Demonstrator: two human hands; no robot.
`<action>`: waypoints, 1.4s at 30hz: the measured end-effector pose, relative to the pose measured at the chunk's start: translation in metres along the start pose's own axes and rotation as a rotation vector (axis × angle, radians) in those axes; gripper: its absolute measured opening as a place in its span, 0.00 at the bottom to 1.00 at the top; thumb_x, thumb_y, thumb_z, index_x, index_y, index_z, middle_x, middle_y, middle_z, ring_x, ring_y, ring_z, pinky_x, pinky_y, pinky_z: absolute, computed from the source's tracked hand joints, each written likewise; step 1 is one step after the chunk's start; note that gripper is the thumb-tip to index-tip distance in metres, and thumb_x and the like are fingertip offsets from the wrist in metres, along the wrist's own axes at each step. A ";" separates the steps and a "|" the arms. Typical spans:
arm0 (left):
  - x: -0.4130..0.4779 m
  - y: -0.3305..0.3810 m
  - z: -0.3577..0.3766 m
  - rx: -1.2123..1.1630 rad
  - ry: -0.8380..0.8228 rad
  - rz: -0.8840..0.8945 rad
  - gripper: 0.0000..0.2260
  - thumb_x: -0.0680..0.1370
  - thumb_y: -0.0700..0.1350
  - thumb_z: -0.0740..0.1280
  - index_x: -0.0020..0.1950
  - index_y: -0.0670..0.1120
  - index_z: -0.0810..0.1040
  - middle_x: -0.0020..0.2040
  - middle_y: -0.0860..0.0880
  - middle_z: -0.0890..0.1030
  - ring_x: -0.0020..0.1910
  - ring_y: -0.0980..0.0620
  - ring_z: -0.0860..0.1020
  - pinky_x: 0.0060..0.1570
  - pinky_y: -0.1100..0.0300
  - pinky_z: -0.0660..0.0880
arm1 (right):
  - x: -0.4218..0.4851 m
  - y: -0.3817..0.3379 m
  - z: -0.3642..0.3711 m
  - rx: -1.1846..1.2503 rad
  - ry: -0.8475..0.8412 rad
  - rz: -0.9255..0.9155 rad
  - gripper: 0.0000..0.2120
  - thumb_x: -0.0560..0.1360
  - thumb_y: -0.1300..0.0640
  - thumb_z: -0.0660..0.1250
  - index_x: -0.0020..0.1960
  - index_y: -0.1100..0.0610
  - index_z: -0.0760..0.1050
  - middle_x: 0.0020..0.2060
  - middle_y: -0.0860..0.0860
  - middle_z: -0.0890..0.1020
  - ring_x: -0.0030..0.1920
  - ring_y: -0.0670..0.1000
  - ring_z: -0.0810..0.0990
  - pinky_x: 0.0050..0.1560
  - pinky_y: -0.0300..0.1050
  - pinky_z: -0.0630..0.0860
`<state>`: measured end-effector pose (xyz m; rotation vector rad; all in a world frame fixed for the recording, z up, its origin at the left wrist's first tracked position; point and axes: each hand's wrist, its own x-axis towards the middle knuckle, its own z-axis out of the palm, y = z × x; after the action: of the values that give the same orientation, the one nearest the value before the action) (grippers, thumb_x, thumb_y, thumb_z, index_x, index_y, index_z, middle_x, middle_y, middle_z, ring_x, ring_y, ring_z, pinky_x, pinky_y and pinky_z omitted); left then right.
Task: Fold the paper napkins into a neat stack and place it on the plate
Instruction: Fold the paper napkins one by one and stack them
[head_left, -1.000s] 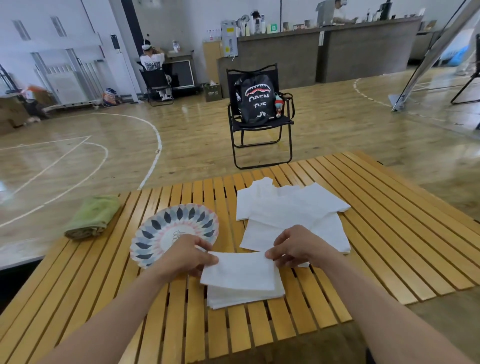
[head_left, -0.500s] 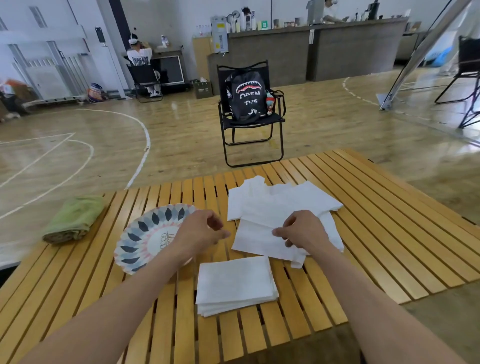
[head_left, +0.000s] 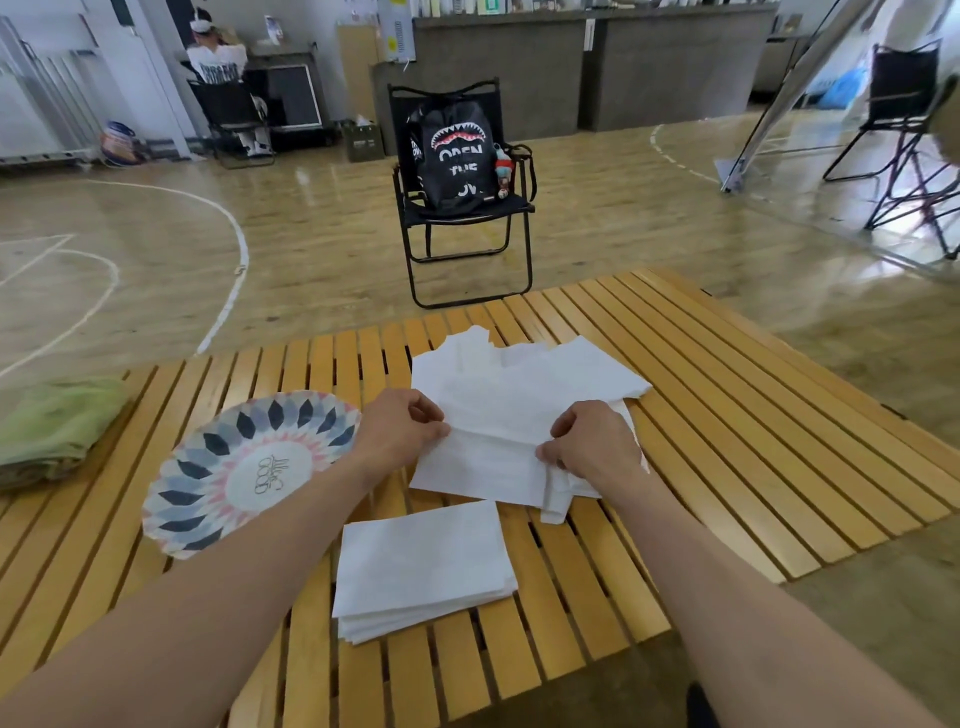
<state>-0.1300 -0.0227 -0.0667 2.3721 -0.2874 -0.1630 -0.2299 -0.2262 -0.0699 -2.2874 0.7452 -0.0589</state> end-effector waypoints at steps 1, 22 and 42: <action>-0.001 0.000 -0.002 -0.021 0.006 0.002 0.05 0.74 0.44 0.75 0.48 0.47 0.82 0.46 0.50 0.81 0.48 0.52 0.78 0.44 0.64 0.74 | 0.002 0.000 0.000 0.027 -0.014 0.004 0.14 0.66 0.55 0.80 0.42 0.50 0.74 0.42 0.51 0.84 0.47 0.53 0.84 0.46 0.49 0.80; -0.062 0.027 -0.097 -0.312 0.016 0.056 0.05 0.73 0.43 0.76 0.47 0.49 0.84 0.46 0.42 0.82 0.43 0.50 0.76 0.42 0.59 0.75 | -0.041 -0.034 -0.022 0.460 -0.156 -0.382 0.07 0.75 0.53 0.73 0.52 0.54 0.83 0.51 0.45 0.82 0.53 0.47 0.78 0.50 0.40 0.73; -0.113 -0.053 -0.065 0.114 0.049 -0.110 0.11 0.69 0.46 0.79 0.48 0.50 0.82 0.38 0.52 0.83 0.36 0.56 0.83 0.41 0.58 0.82 | -0.062 -0.027 0.018 -0.079 -0.511 -0.152 0.15 0.71 0.47 0.77 0.38 0.59 0.81 0.25 0.47 0.83 0.26 0.43 0.80 0.30 0.35 0.71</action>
<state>-0.2179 0.0864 -0.0520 2.5022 -0.1459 -0.1432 -0.2636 -0.1665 -0.0551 -2.2859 0.3115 0.4747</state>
